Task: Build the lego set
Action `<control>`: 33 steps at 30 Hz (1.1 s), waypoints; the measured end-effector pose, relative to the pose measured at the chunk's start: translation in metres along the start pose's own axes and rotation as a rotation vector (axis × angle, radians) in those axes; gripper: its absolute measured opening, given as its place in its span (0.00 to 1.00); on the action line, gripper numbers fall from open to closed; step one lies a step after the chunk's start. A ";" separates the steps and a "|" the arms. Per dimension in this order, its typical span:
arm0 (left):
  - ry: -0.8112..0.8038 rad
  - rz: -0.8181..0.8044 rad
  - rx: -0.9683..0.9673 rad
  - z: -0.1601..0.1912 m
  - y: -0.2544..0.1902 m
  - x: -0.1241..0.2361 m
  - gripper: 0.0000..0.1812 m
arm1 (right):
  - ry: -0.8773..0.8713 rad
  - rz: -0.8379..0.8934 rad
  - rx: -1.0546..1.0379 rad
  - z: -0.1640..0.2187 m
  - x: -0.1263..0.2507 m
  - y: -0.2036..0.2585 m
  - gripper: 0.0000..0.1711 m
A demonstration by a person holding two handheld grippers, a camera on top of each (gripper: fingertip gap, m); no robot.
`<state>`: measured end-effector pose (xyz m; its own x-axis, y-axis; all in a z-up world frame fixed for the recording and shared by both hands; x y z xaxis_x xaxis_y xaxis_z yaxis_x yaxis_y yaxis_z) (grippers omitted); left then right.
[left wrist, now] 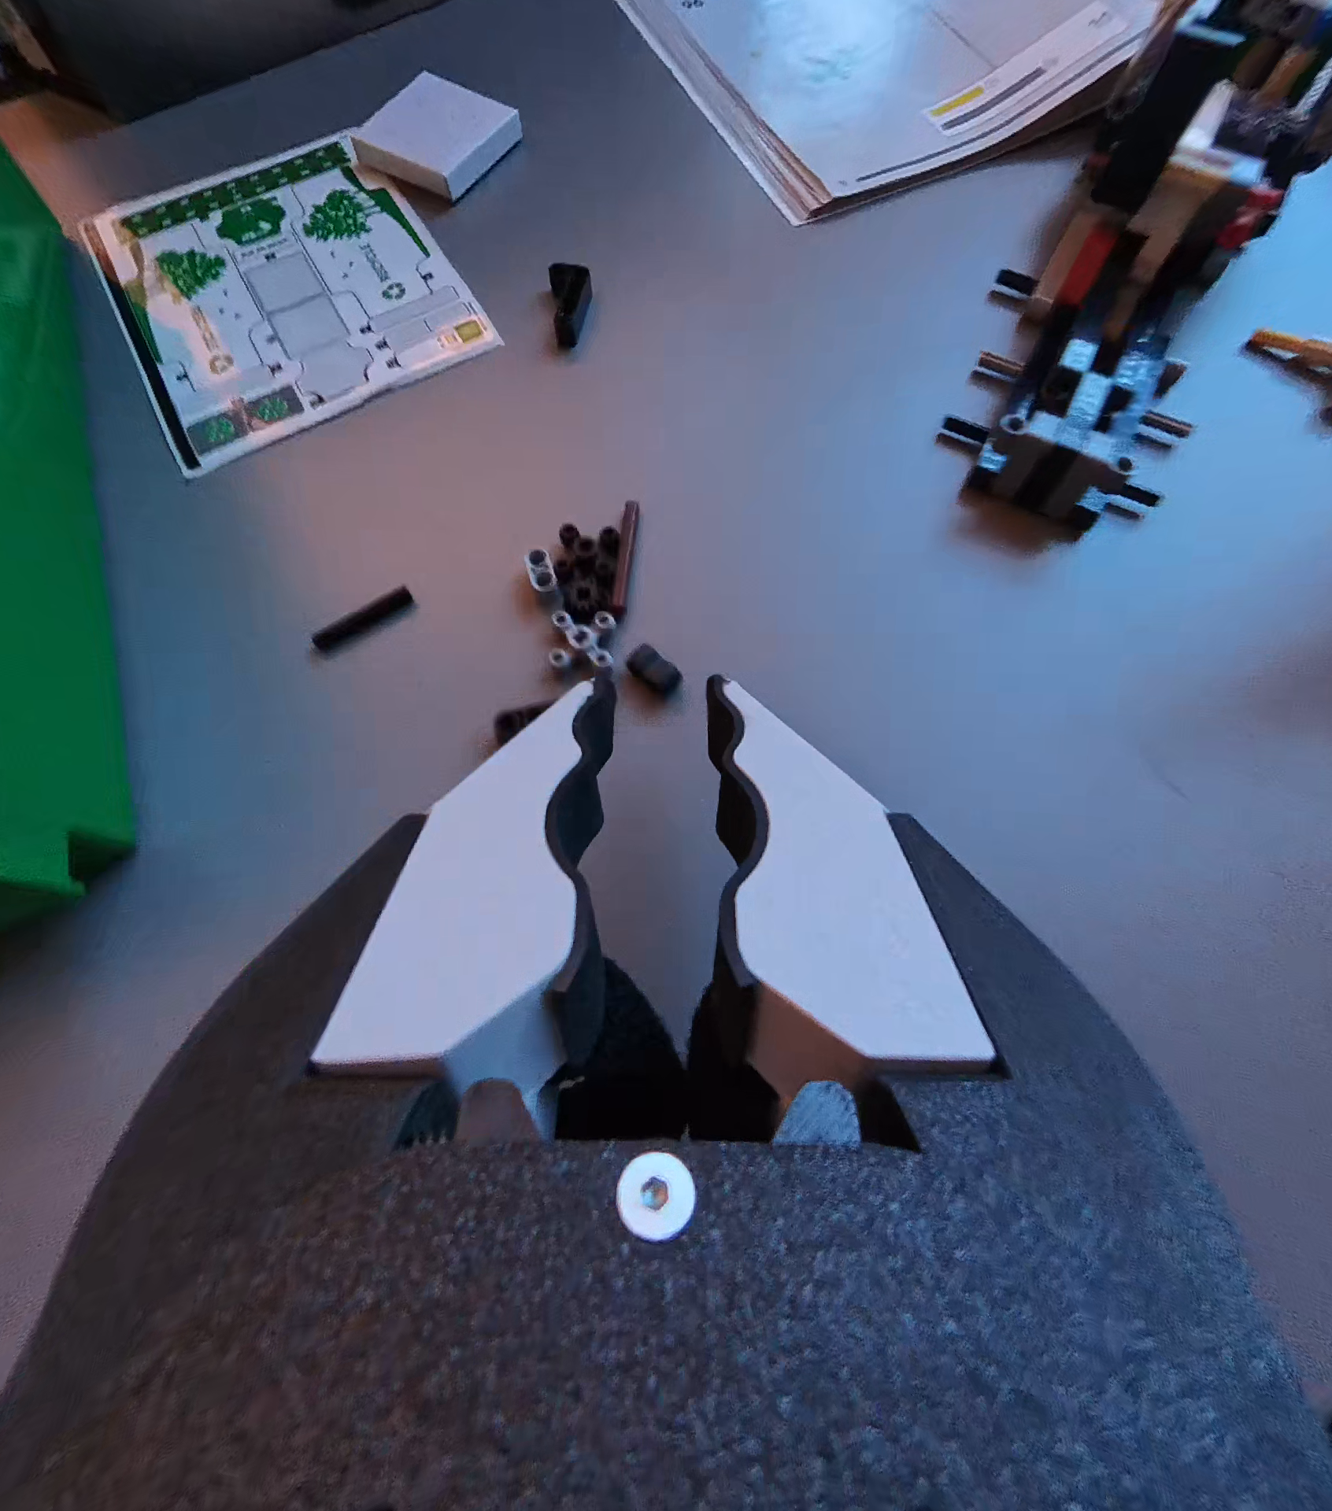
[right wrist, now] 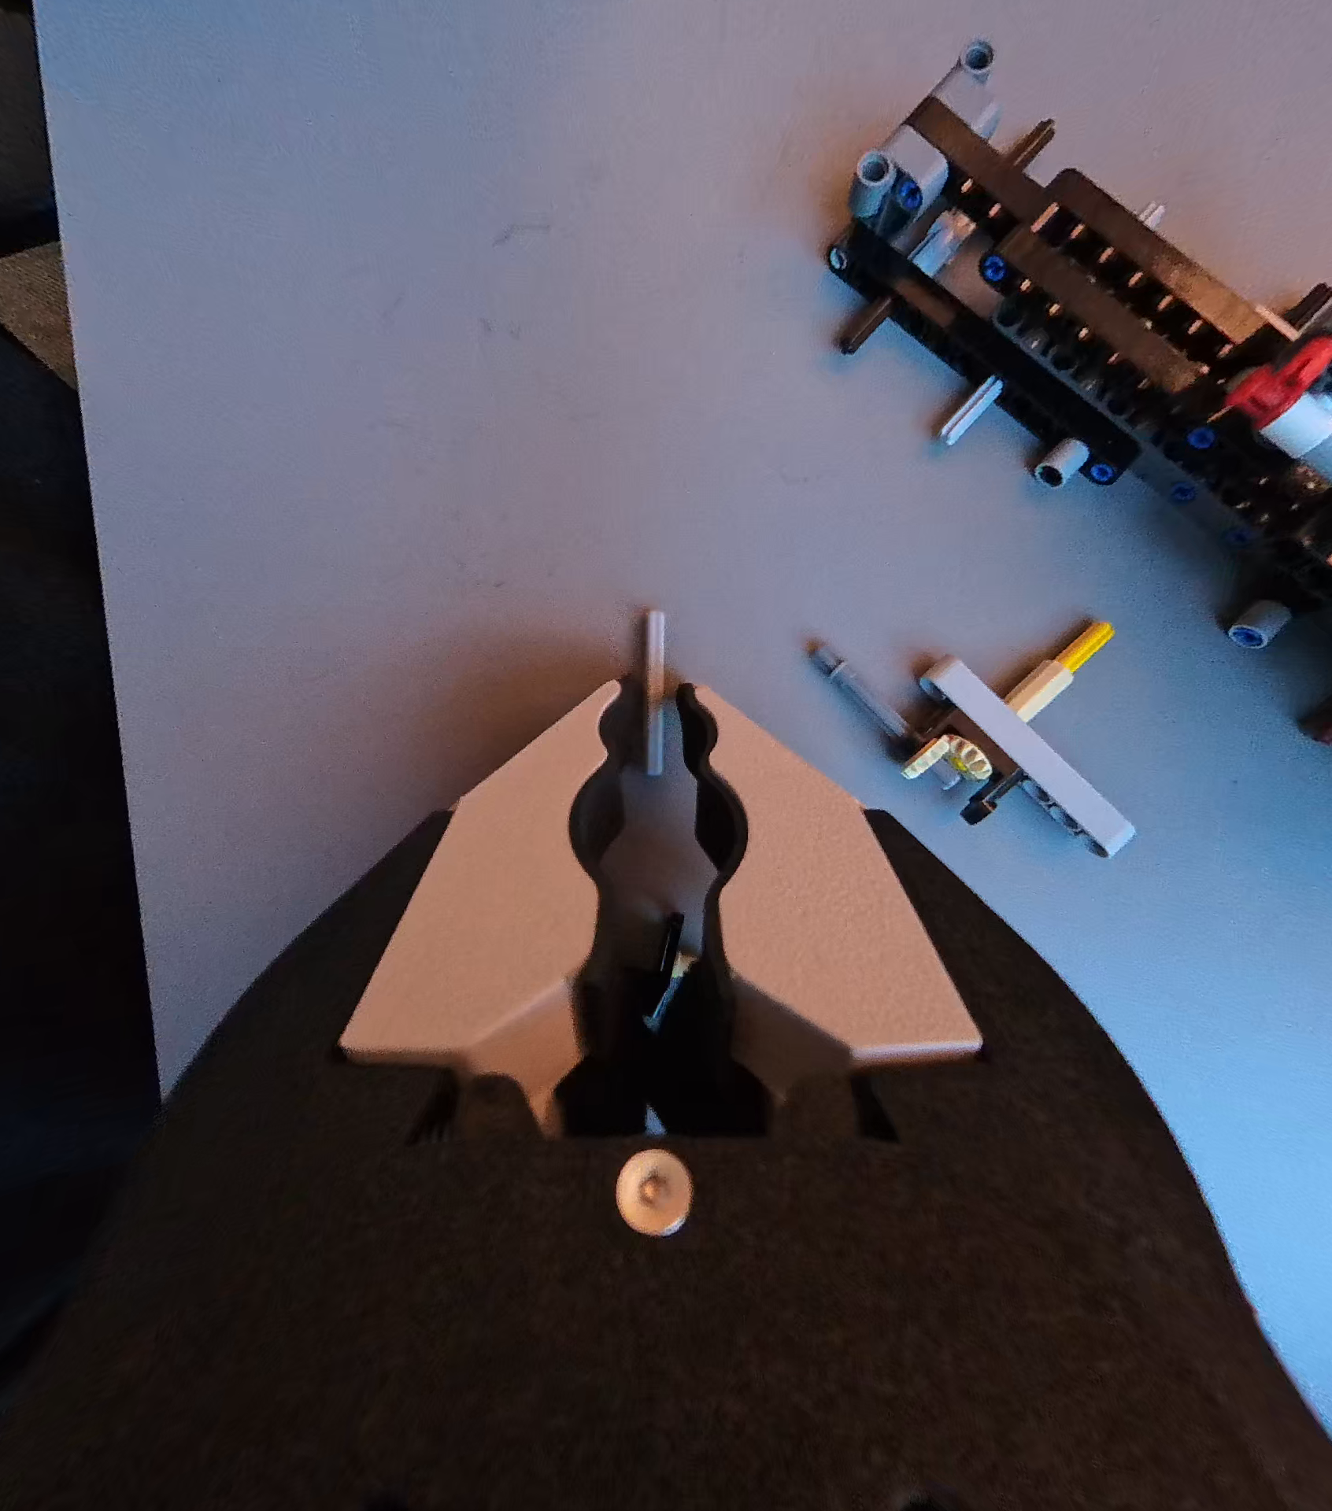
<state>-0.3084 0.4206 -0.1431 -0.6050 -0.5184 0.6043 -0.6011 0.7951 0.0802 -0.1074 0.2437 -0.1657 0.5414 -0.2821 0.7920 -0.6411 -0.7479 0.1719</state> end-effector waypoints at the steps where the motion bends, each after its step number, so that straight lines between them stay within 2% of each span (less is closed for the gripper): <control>1: 0.009 -0.015 -0.025 -0.004 0.003 -0.007 0.11 | -0.003 0.001 -0.004 0.000 0.000 0.000 0.06; 10: 0.109 -0.005 -0.128 -0.013 0.025 -0.048 0.07 | -0.157 0.026 -0.065 -0.004 0.022 0.007 0.09; 20: 0.101 0.135 -0.154 -0.020 0.016 -0.046 0.07 | -0.199 0.021 -0.134 0.010 0.031 0.012 0.08; 25: 0.166 0.134 -0.204 -0.013 0.018 -0.053 0.08 | -0.197 0.026 -0.130 0.011 0.033 0.011 0.08; 28: 0.172 0.149 -0.203 -0.015 0.019 -0.053 0.04 | -0.198 0.031 -0.132 0.012 0.034 0.010 0.08; 33: 0.173 0.151 -0.242 -0.014 0.019 -0.053 0.06 | -0.198 0.027 -0.147 0.015 0.032 0.010 0.08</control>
Point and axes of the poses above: each gripper's, where its closed fingertips meet, x back along the fingers, z out of its underside, y = z × x across the jaws, the point moved 3 cm from there along x, back along the fingers, and after that the axes turned 7 degrees about -z, right-handed, at the moved point
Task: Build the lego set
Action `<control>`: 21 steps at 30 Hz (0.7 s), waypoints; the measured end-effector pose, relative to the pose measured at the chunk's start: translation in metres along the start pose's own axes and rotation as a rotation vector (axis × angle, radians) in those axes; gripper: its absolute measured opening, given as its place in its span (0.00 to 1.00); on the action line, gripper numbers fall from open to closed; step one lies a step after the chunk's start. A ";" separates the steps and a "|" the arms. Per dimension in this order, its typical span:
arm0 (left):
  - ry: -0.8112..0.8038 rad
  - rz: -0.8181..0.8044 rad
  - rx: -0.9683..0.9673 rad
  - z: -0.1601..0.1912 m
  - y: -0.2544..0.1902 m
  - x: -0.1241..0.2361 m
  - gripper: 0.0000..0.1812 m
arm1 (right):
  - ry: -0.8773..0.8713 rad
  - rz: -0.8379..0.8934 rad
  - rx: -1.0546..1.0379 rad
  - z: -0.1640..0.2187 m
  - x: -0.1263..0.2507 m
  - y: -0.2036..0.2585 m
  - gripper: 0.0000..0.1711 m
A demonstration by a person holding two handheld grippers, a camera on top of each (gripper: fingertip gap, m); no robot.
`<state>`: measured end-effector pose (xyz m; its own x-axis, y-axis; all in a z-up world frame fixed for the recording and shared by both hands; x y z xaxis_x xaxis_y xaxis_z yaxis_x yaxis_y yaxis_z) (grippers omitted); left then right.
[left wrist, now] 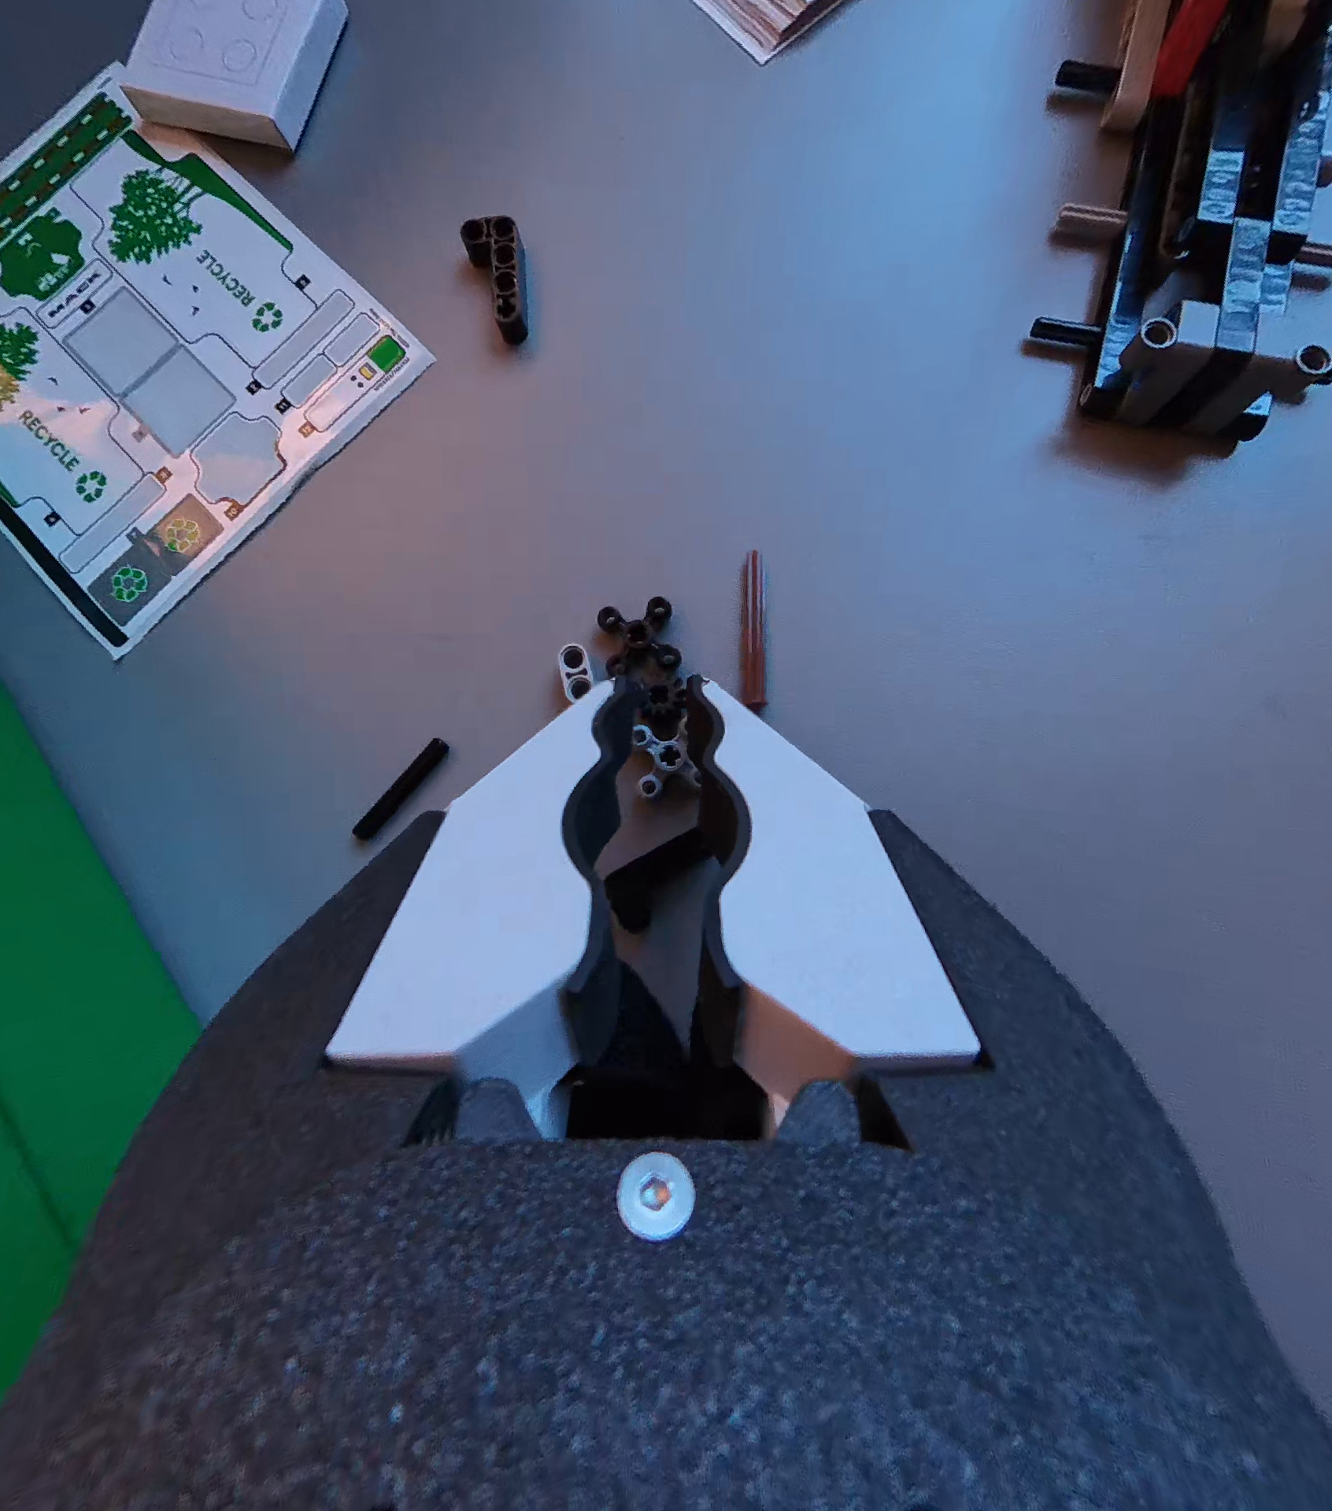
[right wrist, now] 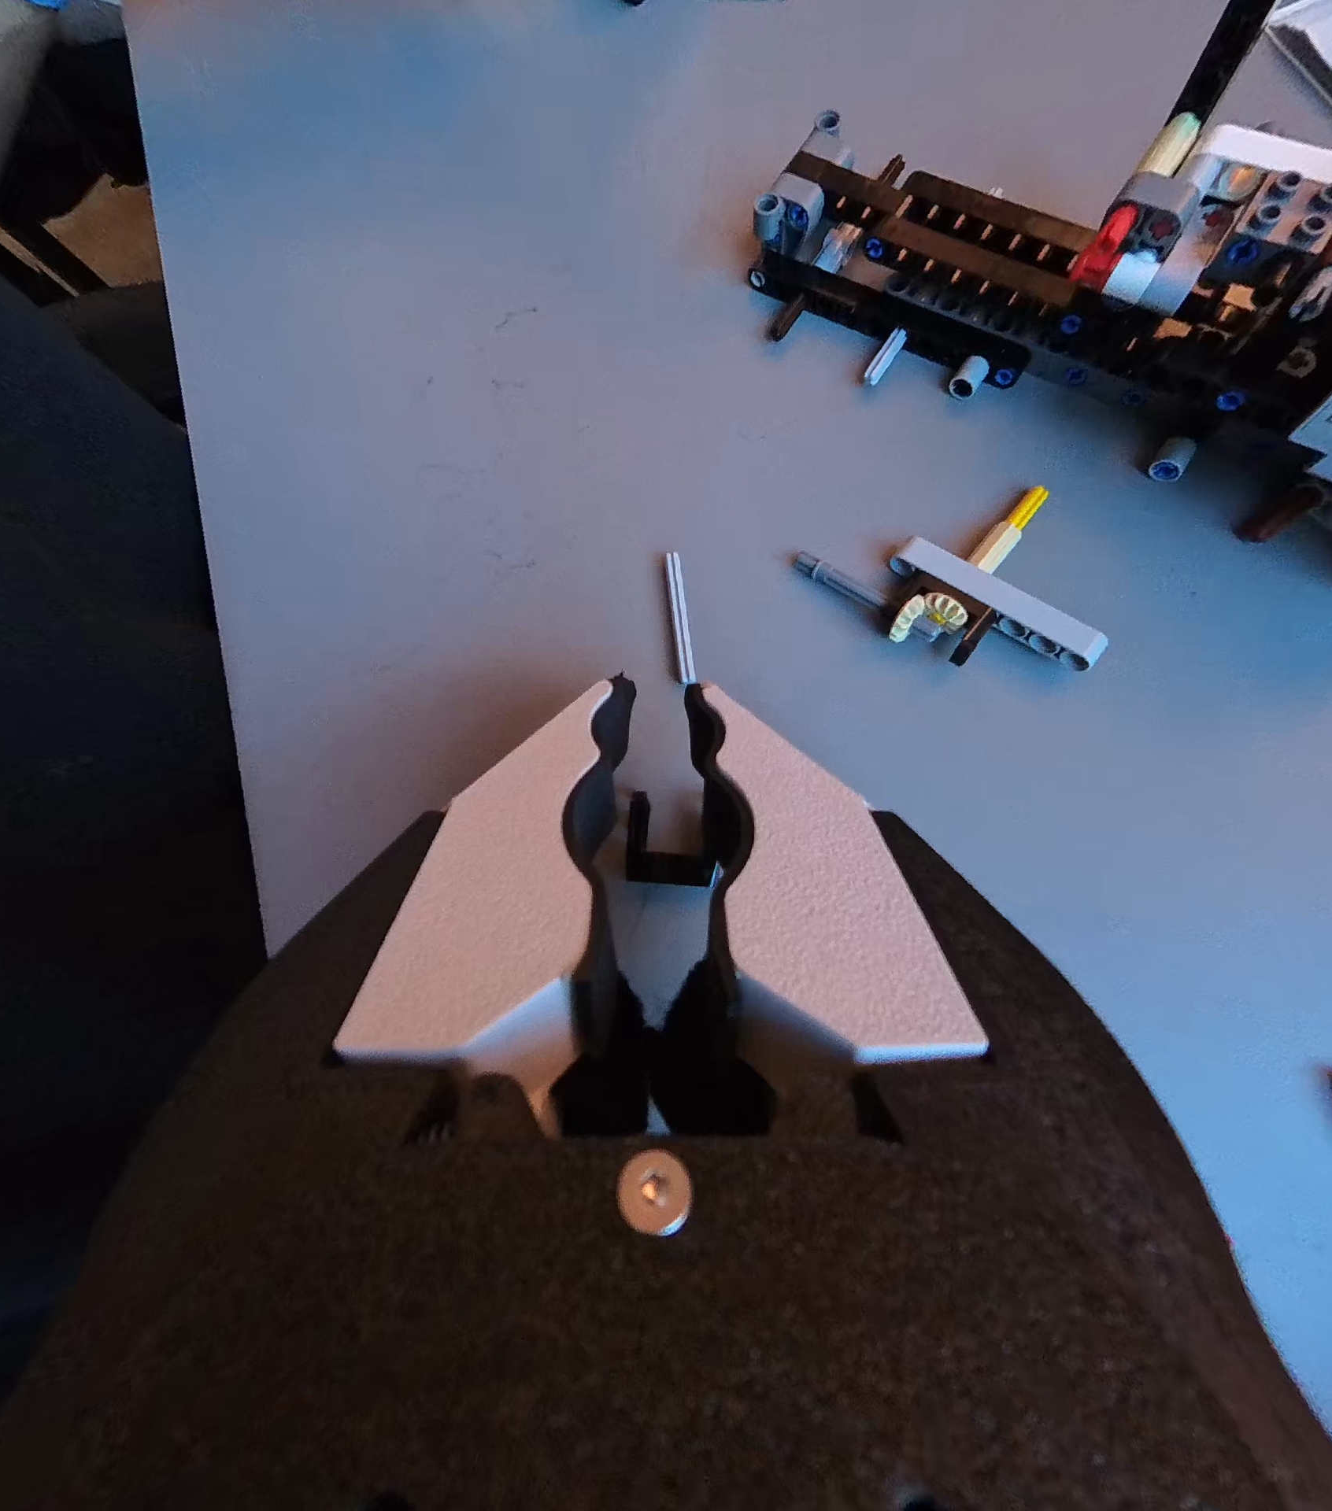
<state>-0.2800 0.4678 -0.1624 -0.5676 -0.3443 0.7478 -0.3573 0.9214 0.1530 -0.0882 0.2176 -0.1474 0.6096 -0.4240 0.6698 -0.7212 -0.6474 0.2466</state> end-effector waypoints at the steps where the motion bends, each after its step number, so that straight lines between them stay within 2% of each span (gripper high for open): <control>1: 0.002 -0.002 -0.006 0.001 0.001 -0.001 0.07 | 0.001 0.001 0.000 0.000 0.000 0.000 0.08; 12: -0.005 -0.022 -0.014 -0.002 0.001 0.000 0.11 | -0.003 0.001 -0.005 -0.003 0.002 0.002 0.08; 21: -0.016 -0.065 -0.009 -0.002 0.007 -0.004 0.09 | 0.034 0.009 -0.006 -0.001 -0.001 0.000 0.08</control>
Point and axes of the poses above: each gripper's, where its closed fingertips meet, x back along the fingers, z out of its underside, y = z × x across the jaws, the point moved 3 cm from there along x, back along the fingers, and after that the axes turned 7 degrees about -z, right-handed, at the moved point
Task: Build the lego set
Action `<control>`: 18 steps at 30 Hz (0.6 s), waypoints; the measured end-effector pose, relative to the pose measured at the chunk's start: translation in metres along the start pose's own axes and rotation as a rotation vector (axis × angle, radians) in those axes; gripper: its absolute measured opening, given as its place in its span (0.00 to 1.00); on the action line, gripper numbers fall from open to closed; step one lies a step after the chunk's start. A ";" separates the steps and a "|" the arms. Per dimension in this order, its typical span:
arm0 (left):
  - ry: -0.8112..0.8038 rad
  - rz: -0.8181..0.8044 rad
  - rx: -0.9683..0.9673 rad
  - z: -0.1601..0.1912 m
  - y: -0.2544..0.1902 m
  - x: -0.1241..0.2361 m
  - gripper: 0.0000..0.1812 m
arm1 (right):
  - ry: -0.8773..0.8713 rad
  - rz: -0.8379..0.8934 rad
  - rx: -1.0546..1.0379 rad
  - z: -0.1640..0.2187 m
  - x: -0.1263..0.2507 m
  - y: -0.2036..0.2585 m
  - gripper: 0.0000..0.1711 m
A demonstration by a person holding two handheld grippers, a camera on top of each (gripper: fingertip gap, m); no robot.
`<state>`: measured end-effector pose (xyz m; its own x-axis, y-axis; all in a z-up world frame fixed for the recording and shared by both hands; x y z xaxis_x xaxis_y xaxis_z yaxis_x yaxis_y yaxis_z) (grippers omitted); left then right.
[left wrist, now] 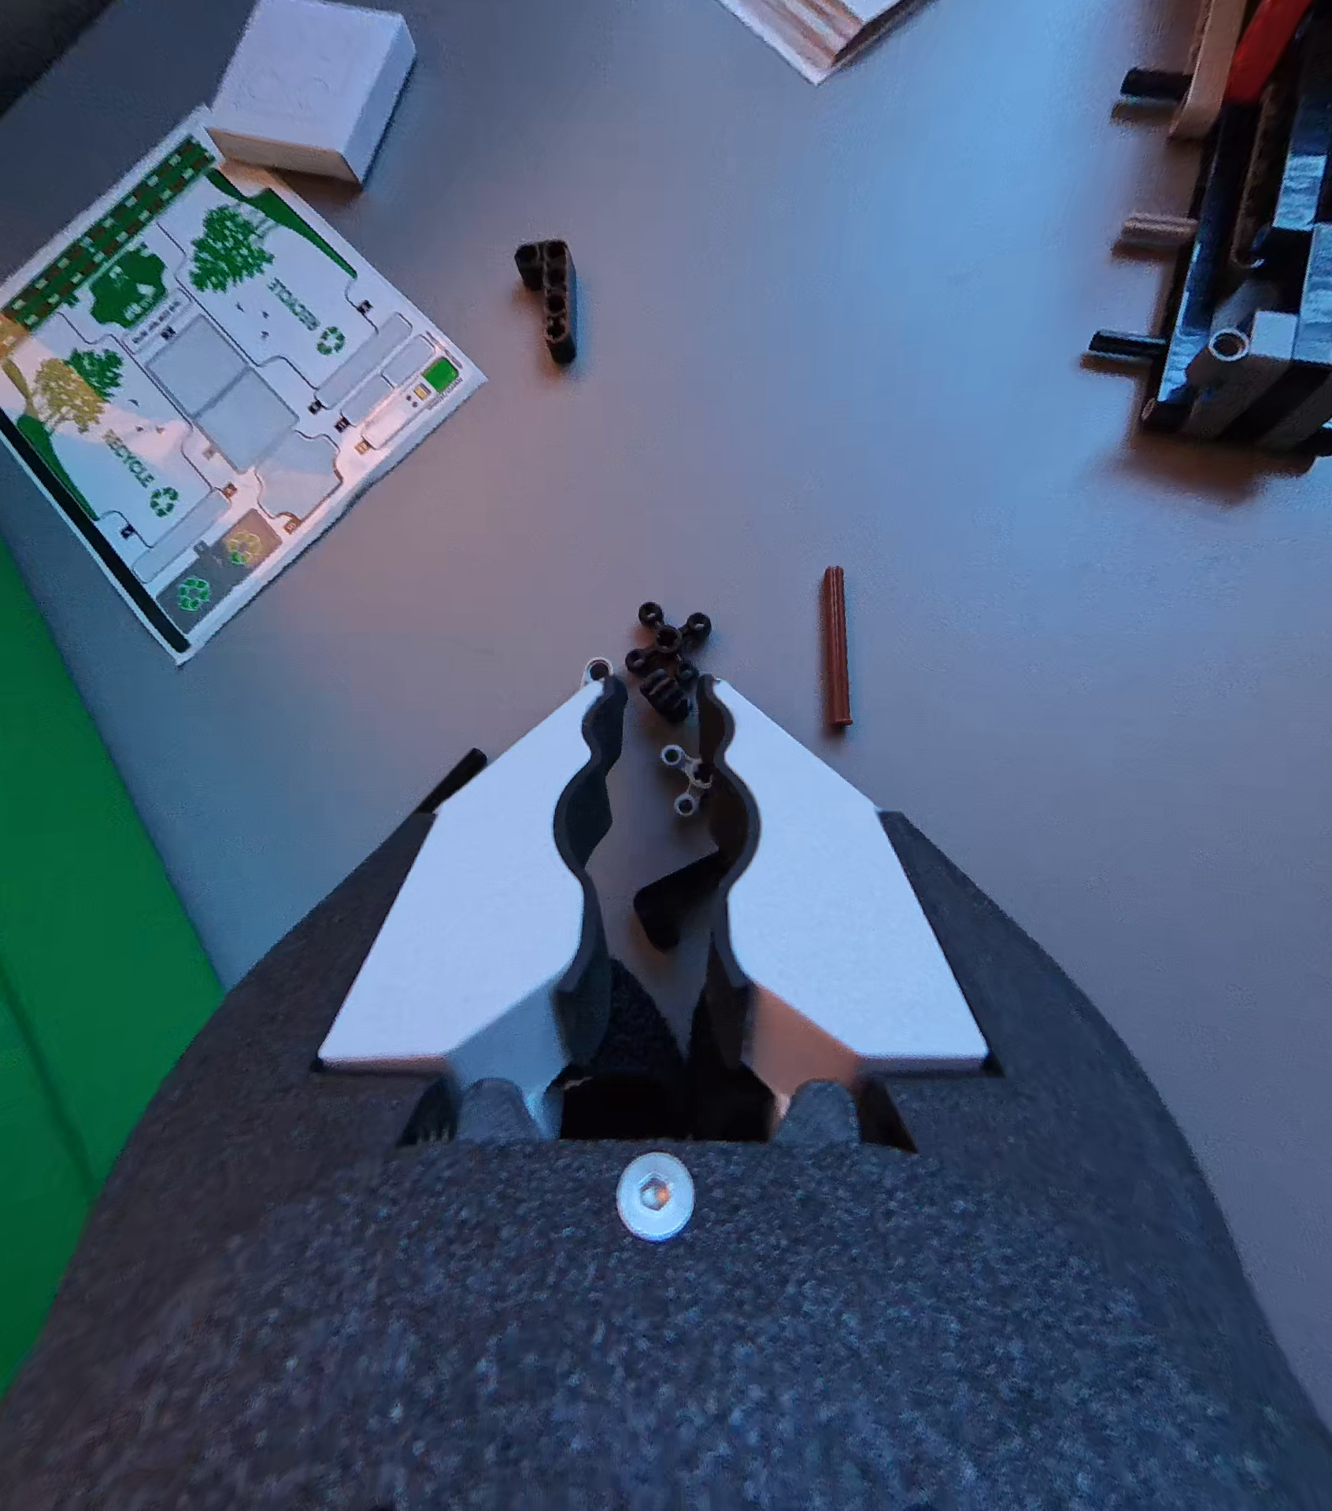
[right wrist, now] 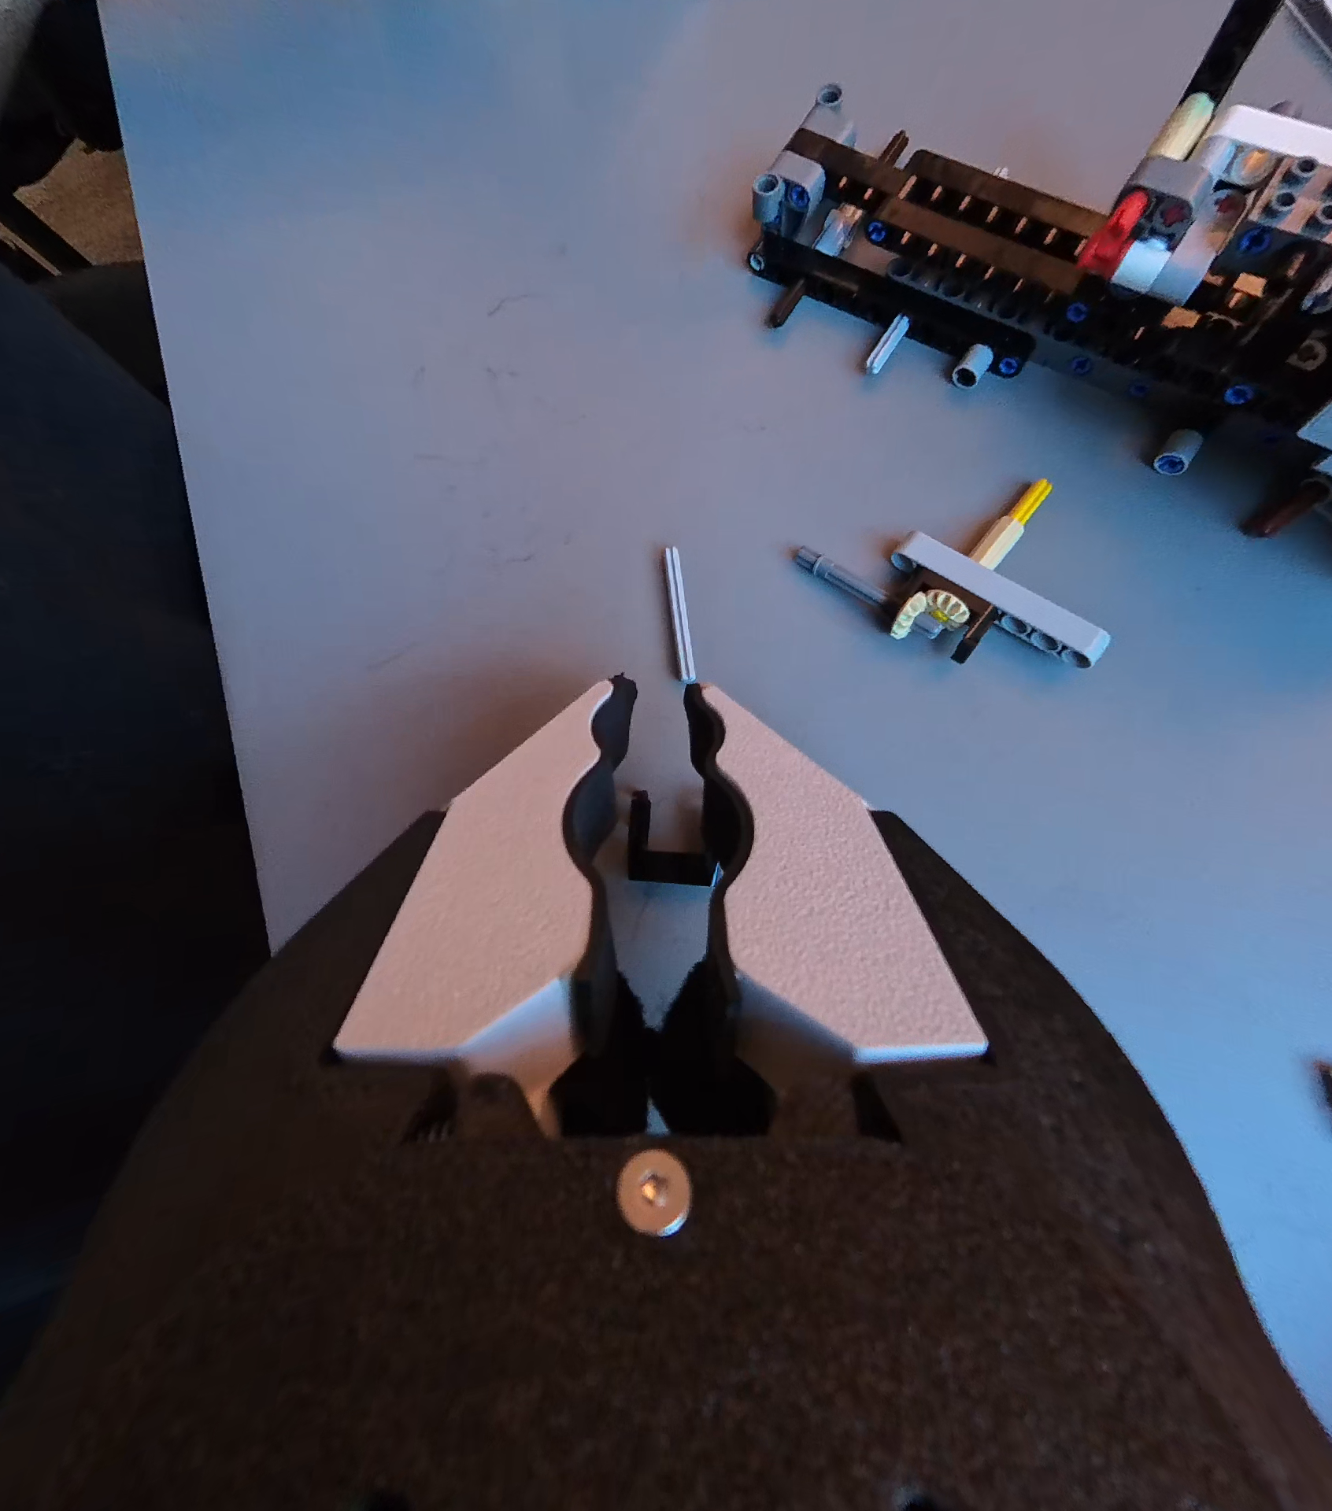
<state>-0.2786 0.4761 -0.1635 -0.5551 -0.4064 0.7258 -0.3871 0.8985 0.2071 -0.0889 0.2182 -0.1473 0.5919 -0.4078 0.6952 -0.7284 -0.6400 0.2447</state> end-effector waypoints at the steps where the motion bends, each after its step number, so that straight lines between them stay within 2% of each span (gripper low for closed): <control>1: -0.009 0.001 0.002 -0.001 0.000 0.001 0.09 | 0.005 0.001 0.001 0.000 0.000 0.000 0.08; 5: 0.000 0.018 -0.018 0.003 0.000 -0.001 0.10 | 0.010 -0.001 -0.001 0.001 -0.001 0.000 0.08; 8: -0.002 0.035 -0.019 0.004 0.003 -0.002 0.04 | 0.017 0.002 -0.005 0.002 -0.002 0.000 0.08; 12: -0.043 0.078 0.018 -0.001 0.002 0.003 0.04 | 0.017 0.014 -0.002 0.001 -0.001 0.000 0.07; 15: -0.154 0.228 0.158 -0.017 -0.014 0.019 0.03 | -0.012 0.042 0.012 -0.007 -0.002 0.000 0.07; 18: -0.227 0.471 0.282 -0.032 -0.060 0.037 0.03 | -0.114 0.054 0.013 -0.032 -0.010 0.004 0.08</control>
Point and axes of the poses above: each gripper's, where its closed fingertips meet, x back along the fingers, z out of its underside, y = z × x across the jaws, the point moved 3 cm from there along x, back along the fingers, and after that the axes turned 7 degrees about -z, right-handed, at the moved point
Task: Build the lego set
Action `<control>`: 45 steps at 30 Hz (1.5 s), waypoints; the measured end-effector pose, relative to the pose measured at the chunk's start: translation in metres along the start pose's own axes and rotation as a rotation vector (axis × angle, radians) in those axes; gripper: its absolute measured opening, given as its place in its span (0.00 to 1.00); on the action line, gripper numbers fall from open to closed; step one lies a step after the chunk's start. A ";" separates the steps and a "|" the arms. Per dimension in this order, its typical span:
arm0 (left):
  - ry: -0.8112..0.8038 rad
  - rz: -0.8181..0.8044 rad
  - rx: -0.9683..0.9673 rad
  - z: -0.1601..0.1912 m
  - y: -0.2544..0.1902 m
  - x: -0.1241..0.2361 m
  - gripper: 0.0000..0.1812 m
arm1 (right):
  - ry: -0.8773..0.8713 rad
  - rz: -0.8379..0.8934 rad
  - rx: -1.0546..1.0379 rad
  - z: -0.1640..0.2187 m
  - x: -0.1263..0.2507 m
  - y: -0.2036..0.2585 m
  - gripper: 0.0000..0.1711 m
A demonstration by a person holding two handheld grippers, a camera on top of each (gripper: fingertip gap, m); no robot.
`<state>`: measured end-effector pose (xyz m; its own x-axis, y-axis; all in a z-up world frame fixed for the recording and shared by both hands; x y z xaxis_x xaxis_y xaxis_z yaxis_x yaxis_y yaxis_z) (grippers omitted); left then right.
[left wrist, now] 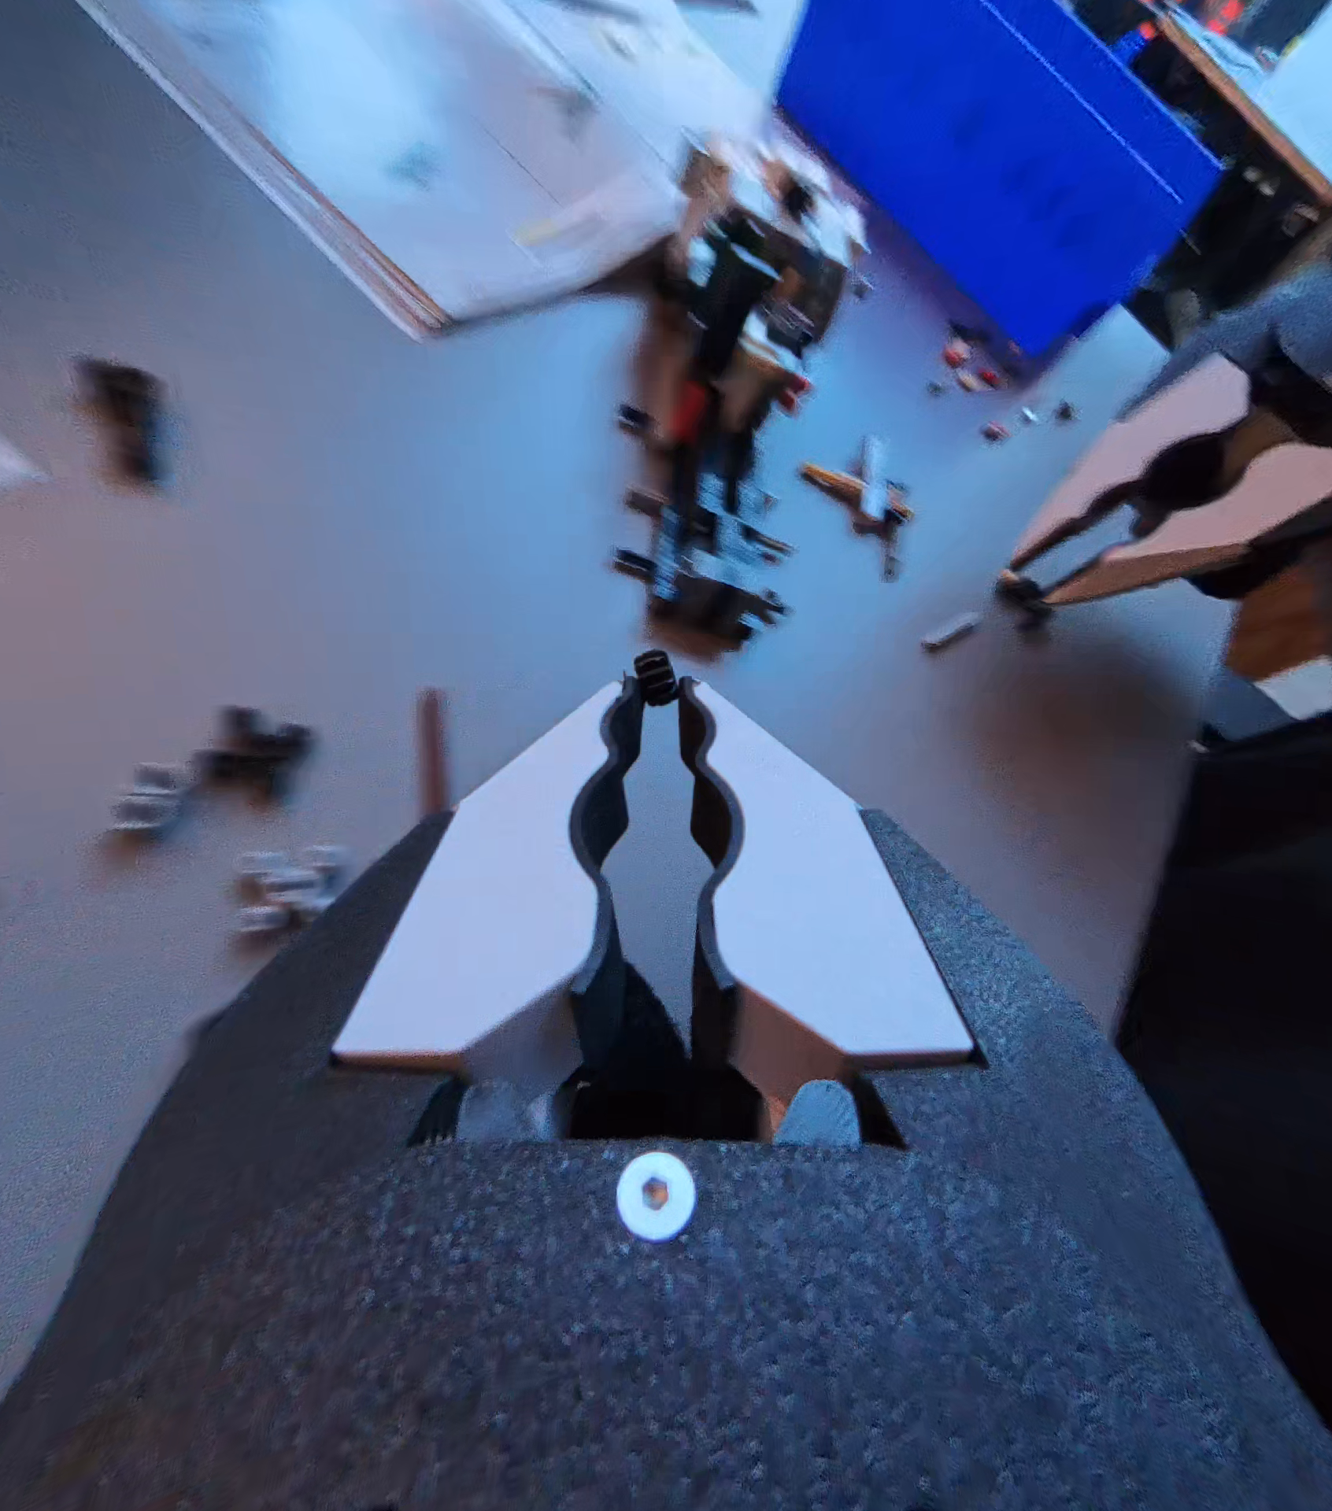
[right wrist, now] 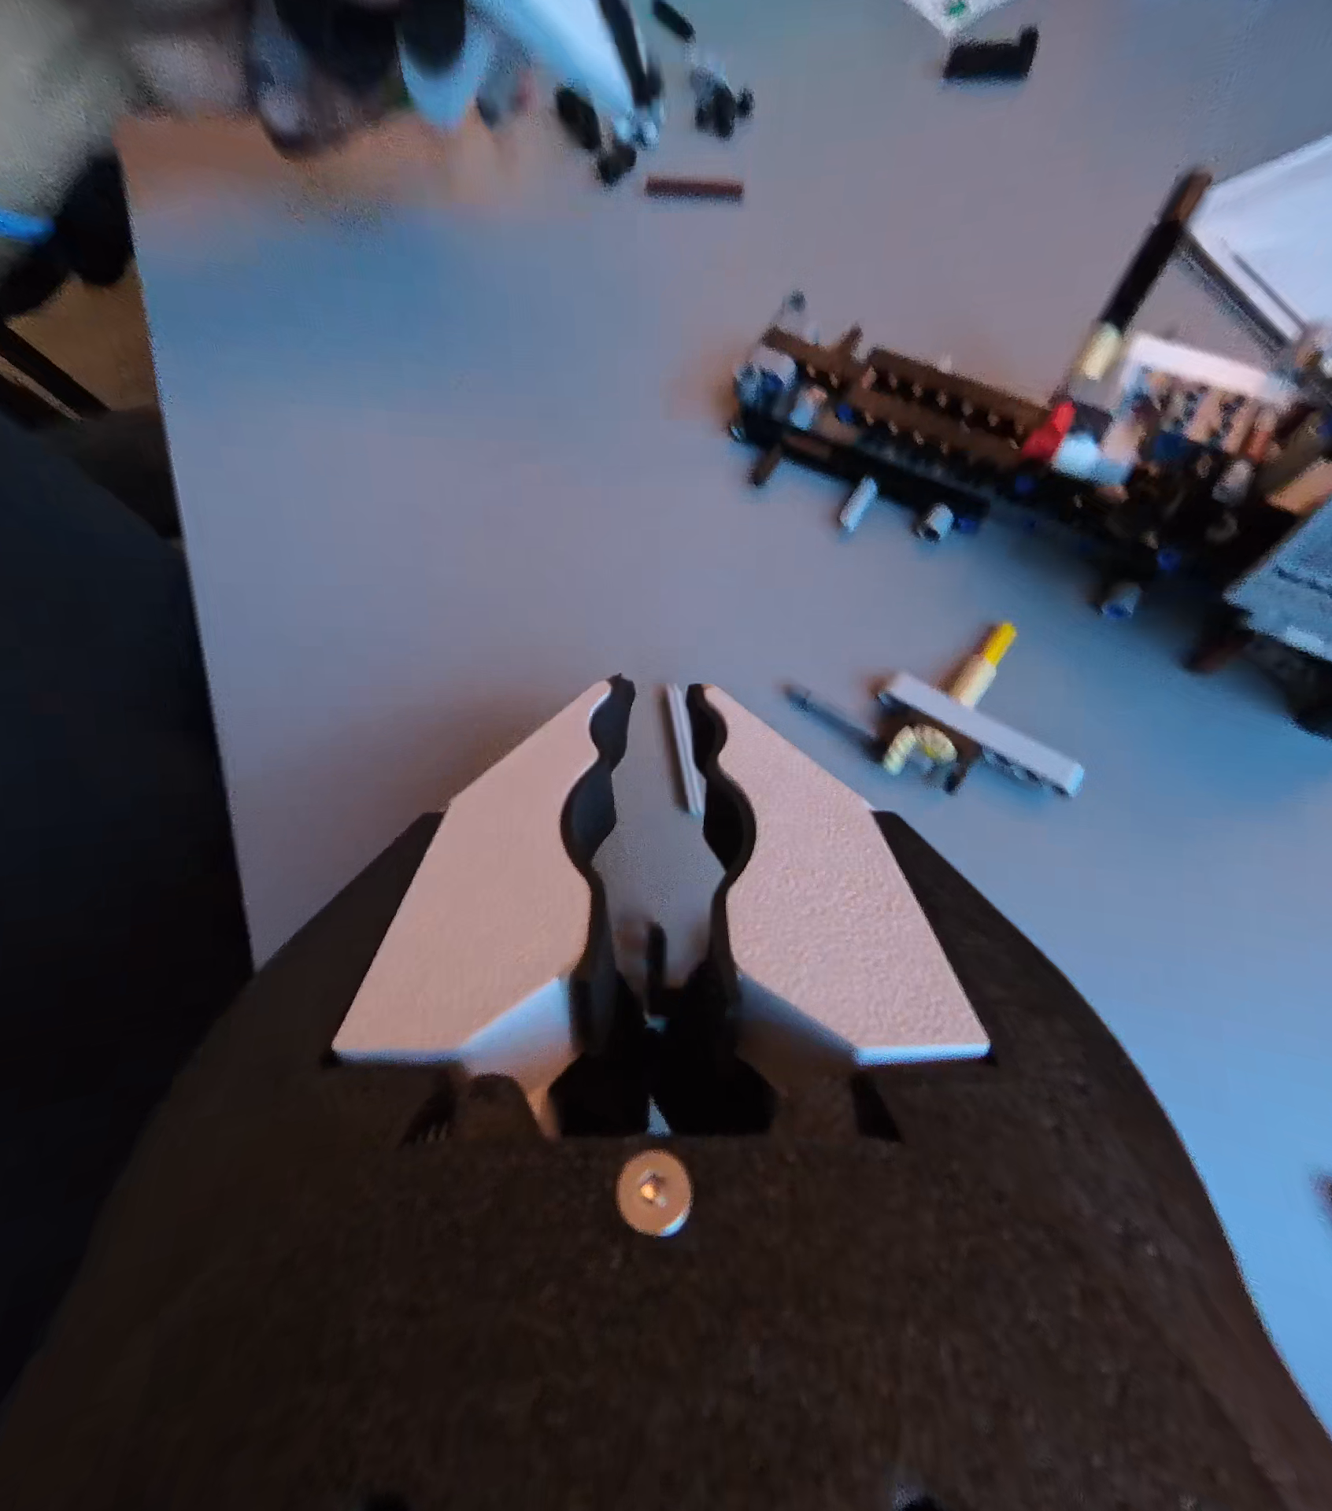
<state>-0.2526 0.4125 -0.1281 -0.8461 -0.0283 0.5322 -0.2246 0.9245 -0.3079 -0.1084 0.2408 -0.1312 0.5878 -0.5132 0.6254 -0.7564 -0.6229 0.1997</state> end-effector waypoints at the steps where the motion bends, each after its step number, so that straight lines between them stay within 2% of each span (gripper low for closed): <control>1: 0.049 0.035 0.016 0.009 -0.016 -0.007 0.03 | -0.005 -0.014 0.012 -0.004 -0.005 0.005 0.08; 4: 0.267 0.090 -0.016 0.044 -0.061 -0.024 0.03 | 0.042 -0.008 0.066 -0.002 -0.016 0.016 0.09; 7: 0.347 0.275 0.178 0.048 -0.099 -0.026 0.03 | 0.011 -0.044 0.052 -0.001 -0.017 0.028 0.11; 9: 0.346 0.365 0.278 0.046 -0.112 -0.030 0.03 | -0.004 -0.051 0.062 -0.001 -0.022 0.037 0.13; 11: 0.374 0.367 0.299 0.053 -0.114 -0.037 0.04 | 0.002 -0.043 0.108 0.001 -0.032 0.047 0.13; 15: 0.336 0.500 0.391 0.045 -0.134 -0.040 0.03 | -0.015 0.075 0.203 0.000 -0.041 0.048 0.15; 21: 0.288 0.629 0.480 0.037 -0.150 -0.039 0.03 | -0.152 0.123 0.275 -0.016 -0.026 0.055 0.14; 26: 0.248 0.740 0.539 0.028 -0.161 -0.035 0.03 | -0.216 0.096 0.279 -0.017 -0.019 0.058 0.10; 30: 0.251 0.758 0.527 0.028 -0.169 -0.037 0.03 | -0.273 0.075 0.280 -0.016 -0.011 0.060 0.08; 32: 0.241 0.731 0.473 0.028 -0.171 -0.040 0.05 | -0.258 0.083 0.284 -0.013 -0.008 0.060 0.07; 34: 0.221 0.631 0.349 0.028 -0.168 -0.047 0.10 | -0.216 0.101 0.266 -0.004 -0.003 0.054 0.07; 41: 0.119 0.186 -0.489 0.022 -0.147 -0.086 0.12 | -0.135 0.244 0.144 0.031 0.029 0.016 0.07; 43: 0.152 0.153 -0.587 0.021 -0.143 -0.098 0.12 | -0.126 0.284 0.134 0.037 0.035 0.010 0.07; 45: 0.199 0.190 -0.592 0.021 -0.145 -0.105 0.13 | -0.106 0.315 0.132 0.043 0.038 0.006 0.07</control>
<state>-0.1414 0.2737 -0.1564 -0.7261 0.1747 0.6650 0.2724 0.9611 0.0450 -0.0782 0.1920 -0.1389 0.3631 -0.7464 0.5577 -0.8657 -0.4916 -0.0944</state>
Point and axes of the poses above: each gripper's, where its closed fingertips meet, x back along the fingers, z out of its underside, y = z × x across the jaws, the point moved 3 cm from there along x, back along the fingers, and after that the axes turned 7 degrees about -z, right-handed, at the moved point
